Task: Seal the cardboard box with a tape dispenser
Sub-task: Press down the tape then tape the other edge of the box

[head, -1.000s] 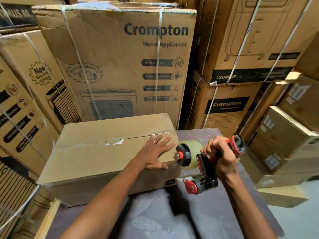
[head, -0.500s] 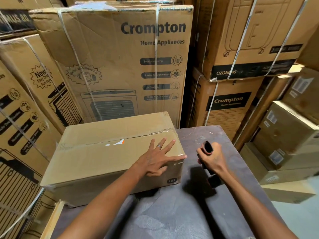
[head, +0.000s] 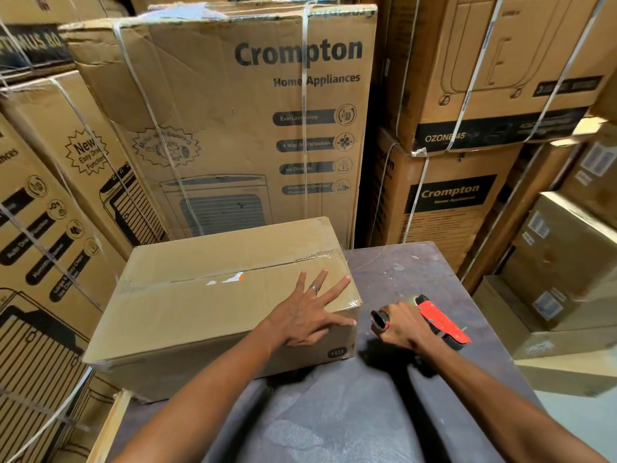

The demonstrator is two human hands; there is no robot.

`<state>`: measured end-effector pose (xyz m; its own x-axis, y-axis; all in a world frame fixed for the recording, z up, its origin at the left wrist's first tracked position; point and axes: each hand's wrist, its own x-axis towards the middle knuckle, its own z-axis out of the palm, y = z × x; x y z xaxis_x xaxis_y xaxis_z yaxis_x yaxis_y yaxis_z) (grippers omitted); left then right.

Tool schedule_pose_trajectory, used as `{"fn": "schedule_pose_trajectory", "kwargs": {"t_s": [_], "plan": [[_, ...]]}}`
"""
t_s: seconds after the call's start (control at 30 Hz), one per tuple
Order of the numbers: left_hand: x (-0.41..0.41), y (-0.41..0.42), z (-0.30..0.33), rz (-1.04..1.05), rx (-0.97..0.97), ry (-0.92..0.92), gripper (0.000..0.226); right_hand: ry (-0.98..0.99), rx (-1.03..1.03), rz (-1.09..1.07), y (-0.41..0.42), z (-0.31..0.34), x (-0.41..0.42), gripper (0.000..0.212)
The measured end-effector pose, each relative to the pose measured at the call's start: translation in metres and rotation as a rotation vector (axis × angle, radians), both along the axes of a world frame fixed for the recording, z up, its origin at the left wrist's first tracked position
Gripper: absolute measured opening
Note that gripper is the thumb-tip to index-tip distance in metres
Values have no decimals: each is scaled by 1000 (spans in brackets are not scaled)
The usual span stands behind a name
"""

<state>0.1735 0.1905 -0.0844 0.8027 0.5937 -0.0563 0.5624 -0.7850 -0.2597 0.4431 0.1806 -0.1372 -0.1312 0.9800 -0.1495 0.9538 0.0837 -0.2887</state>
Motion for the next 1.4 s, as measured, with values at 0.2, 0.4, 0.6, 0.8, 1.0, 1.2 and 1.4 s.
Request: {"fn": "schedule_pose_trajectory", "kwargs": {"t_s": [0.2,0.4,0.6,0.8,1.0,1.2,1.4], "plan": [[-1,0,2,-90,28,-4,82,-204,-63,41,-2,-22,-1,28],[-2,2,-9,-29,14,-134,71,-294,-157,94,4,-33,-8,32],[13,-7,-12,125,-94,-436,53,-224,-326,122,10,-46,-16,39],[16,-1,-18,112,-83,-471,49,172,-111,-4,41,-14,-19,74],[13,1,-21,82,-84,-415,53,29,341,234,65,43,-35,108],[14,-1,-18,99,-97,-435,53,29,340,482,69,30,-36,104],[5,-2,-19,65,-112,-477,51,38,371,387,55,28,-49,102]]}}
